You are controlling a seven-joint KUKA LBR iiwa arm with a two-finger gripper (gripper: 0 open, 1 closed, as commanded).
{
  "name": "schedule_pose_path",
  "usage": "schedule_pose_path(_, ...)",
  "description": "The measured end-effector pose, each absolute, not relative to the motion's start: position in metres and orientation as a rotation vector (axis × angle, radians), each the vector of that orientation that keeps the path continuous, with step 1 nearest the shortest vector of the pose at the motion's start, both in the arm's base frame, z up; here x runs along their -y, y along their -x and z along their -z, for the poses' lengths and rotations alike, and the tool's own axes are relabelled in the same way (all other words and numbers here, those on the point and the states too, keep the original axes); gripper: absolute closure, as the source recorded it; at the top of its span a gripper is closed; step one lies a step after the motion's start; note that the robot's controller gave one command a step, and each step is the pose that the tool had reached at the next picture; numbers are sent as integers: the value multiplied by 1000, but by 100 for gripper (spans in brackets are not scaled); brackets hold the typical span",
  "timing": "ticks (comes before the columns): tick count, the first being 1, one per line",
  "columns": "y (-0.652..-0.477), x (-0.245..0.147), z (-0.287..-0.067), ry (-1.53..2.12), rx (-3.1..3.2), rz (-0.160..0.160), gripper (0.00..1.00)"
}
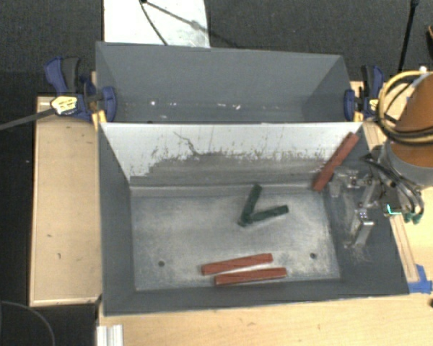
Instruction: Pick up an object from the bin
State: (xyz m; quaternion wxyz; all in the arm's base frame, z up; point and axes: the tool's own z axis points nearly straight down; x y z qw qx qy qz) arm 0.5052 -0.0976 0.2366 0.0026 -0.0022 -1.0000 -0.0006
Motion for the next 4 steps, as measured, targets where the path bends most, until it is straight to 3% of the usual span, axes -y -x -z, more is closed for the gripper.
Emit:
schedule_pose_path(1, -561, 43, -83, -457, 3106, 4, 0)
schedule_pose_path(2, -593, 23, -70, -408, 3120, 2, 0)
schedule_pose_path(3, -592, 25, -71, -410, 3120, 0, 100)
schedule_pose_path(4, -566, 54, -226, -573, 3099, -5, 100)
